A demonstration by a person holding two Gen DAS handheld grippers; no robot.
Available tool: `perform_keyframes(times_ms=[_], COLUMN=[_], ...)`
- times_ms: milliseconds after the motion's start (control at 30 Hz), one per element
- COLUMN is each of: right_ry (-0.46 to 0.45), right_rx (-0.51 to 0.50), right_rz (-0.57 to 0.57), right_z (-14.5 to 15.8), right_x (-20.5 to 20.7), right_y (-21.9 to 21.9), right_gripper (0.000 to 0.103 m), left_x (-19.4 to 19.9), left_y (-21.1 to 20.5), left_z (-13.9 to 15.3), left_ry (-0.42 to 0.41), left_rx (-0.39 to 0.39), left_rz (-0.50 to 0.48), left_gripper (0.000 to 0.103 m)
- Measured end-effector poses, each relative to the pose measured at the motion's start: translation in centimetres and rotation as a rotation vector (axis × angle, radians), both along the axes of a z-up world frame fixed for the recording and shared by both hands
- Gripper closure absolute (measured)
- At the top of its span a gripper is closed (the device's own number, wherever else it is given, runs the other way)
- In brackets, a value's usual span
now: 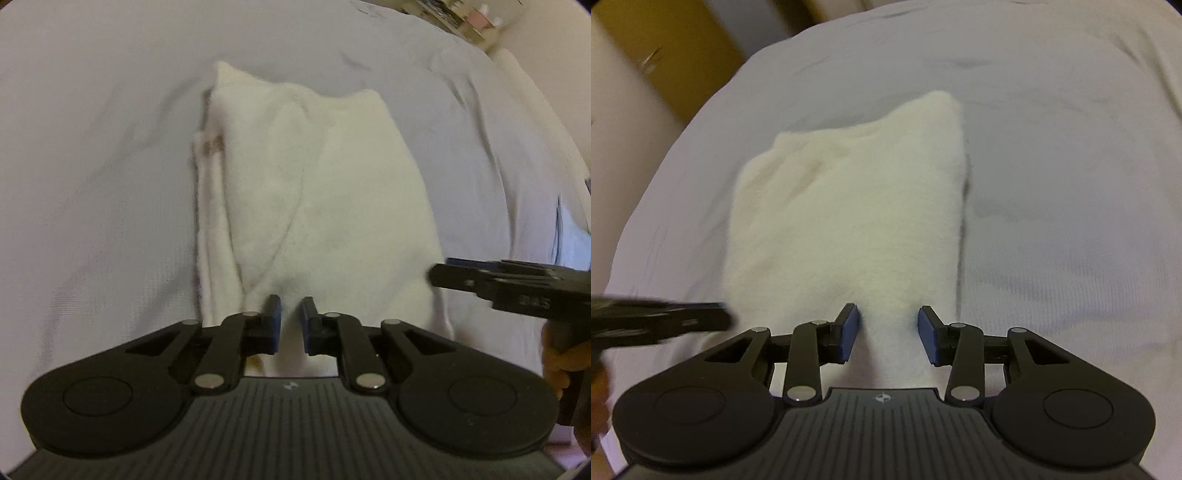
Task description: Fold clothes
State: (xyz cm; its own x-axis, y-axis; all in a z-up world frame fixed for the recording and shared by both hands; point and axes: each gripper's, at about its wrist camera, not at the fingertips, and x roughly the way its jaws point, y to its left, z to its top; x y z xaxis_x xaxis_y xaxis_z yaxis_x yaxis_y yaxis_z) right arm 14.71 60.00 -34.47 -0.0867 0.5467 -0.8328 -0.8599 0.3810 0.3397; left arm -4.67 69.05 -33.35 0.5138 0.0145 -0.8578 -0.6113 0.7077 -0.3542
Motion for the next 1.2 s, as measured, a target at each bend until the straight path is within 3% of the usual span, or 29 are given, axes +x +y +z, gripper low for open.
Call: perform_keyframes(times_ms=[167,367,500,600,667,833,900,933,967,1033,1167,1200], right_ry=[-0.02,-0.006,0.029,0.105,0.143,0.167,0.179,0.205,0.231,0.294,0.425,0.444], right_rx=[0.046,0.062,0.093,0.102,0.095,0.094,0.114,0.119,0.123,0.126,0.131,0.135], right_rz=[0.051,0.073,0.039,-0.007,-0.024,0.005,-0.015,-0.032,-0.05,-0.092,-0.149,-0.154], right_z=[1.0,0.3,-0.3,-1.6,-2.7,-2.0,-1.5,-1.8,-2.0,-2.8,-4.8,-5.1], right_x=[2.4,4.3,5.2,6.4,6.9,7.7,8.7,9.3,9.9,11.1,11.6,11.4], right_y=[0.7,3.2,4.2,4.8,5.5,5.9,5.0,4.5,4.0,3.1,2.1,2.0], right_gripper=[0.063,0.065,0.065,0.064,0.064,0.061,0.054,0.048,0.046,0.041,0.039,0.034], left_x=[1.3,3.8,4.1,5.2,6.0,4.9,3.7,2.9,2.3,1.3,0.0,-0.2], left_y=[1.3,3.1,5.4,7.1,8.2,9.9,10.0,10.2,10.3,10.7,11.8,12.0], left_z=[2.2,2.2,1.8,0.4,-1.0,-0.1,0.8,0.9,0.8,-0.2,-3.7,-4.4], left_ry=[-0.025,-0.025,-0.048,-0.036,0.009,-0.036,-0.062,-0.071,-0.072,-0.083,-0.14,-0.149], left_rx=[0.062,0.098,0.053,0.043,0.065,-0.022,-0.036,-0.057,-0.069,-0.112,-0.296,-0.326], left_rz=[0.004,-0.007,0.058,0.071,0.07,0.101,0.089,0.095,0.107,0.121,0.204,0.232], left_gripper=[0.091,0.091,0.091,0.091,0.1,0.099,0.081,0.056,0.046,0.047,0.046,0.045])
